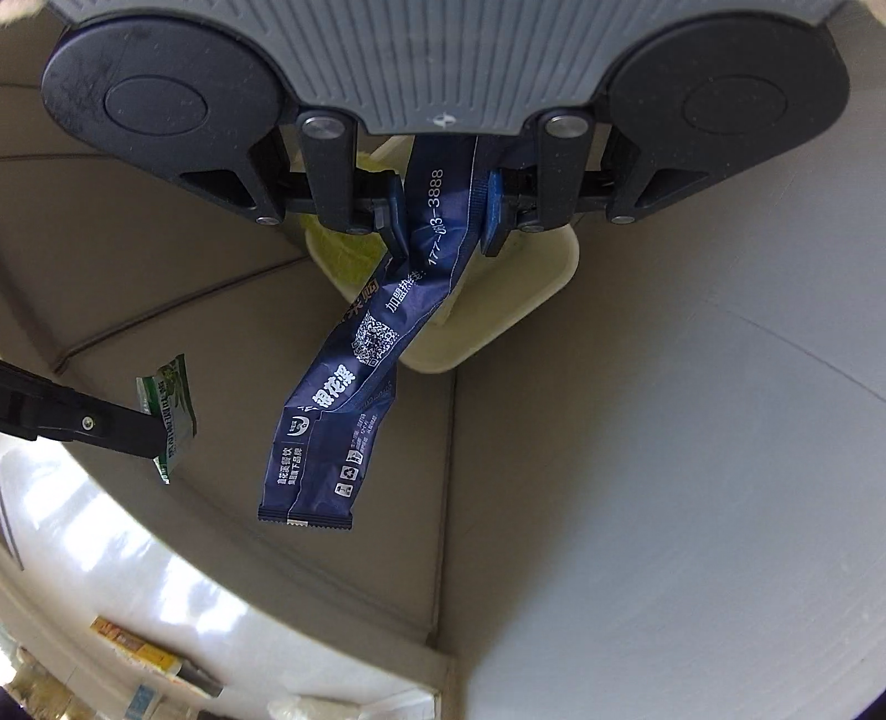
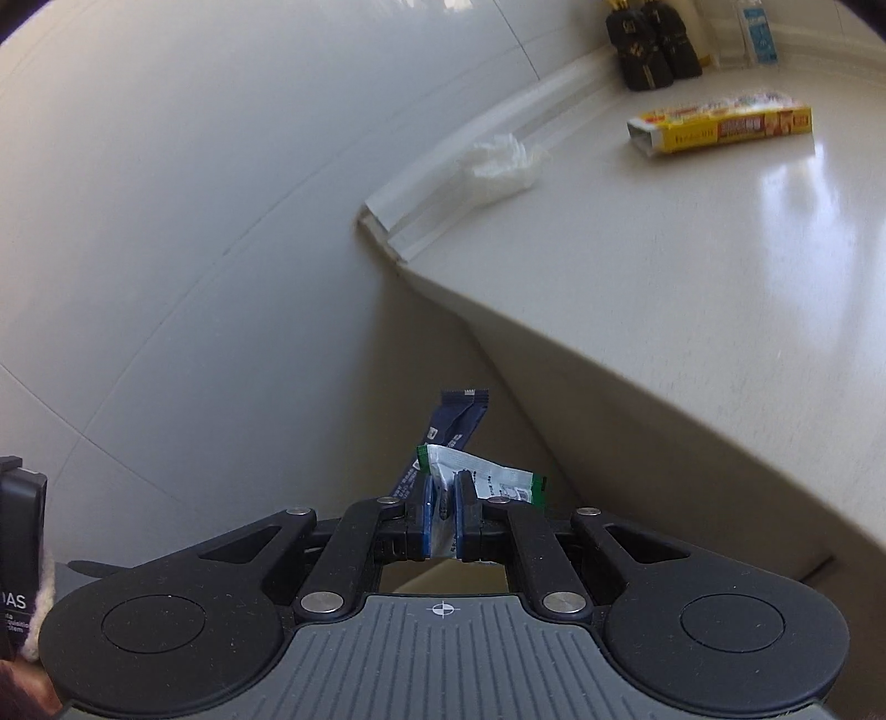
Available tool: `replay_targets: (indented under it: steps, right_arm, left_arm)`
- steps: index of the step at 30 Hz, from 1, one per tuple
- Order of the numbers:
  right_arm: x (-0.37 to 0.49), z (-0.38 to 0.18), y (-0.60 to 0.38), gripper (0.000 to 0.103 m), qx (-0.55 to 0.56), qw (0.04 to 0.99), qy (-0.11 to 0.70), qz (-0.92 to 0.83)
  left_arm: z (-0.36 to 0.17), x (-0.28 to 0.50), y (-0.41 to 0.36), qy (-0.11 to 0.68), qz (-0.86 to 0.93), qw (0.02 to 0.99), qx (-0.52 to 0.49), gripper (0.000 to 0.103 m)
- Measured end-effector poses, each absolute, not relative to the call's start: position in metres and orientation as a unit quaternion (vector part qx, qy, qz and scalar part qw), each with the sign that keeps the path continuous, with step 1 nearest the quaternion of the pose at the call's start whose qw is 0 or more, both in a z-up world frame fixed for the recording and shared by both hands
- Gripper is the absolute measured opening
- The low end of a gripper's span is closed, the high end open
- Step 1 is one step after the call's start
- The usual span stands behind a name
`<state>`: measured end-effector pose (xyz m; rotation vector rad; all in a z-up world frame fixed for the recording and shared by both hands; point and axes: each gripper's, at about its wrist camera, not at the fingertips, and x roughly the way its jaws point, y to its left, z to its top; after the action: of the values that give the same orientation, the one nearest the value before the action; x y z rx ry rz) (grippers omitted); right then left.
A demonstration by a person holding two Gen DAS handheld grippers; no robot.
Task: Collect trash
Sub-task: 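Carry the blue wrapper and green sachet down over the cream bin, then open both grippers to drop the wrapper and sachet into the bin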
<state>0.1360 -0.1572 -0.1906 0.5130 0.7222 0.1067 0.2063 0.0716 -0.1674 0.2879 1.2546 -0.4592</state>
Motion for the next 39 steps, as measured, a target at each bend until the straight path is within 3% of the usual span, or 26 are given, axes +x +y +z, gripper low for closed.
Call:
replay_targets:
  steps: [20, 35, 39]
  right_arm:
    - [0.155, -0.321, -0.136, 0.003, 0.320, 0.826, 0.463, 0.012]
    - [0.173, -0.342, -0.121, 0.007, 0.300, 0.822, 0.485, 0.005]
    - [0.175, -0.335, -0.117, 0.011, 0.289, 0.825, 0.485, 0.001]
  left_arm:
    - [-0.300, 0.214, 0.076, 0.664, -0.144, 0.699, 0.226, 0.025]
    - [-0.349, 0.230, 0.072, 0.689, -0.120, 0.677, 0.230, 0.025]
    - [-0.350, 0.229, 0.070, 0.683, -0.126, 0.682, 0.226, 0.033]
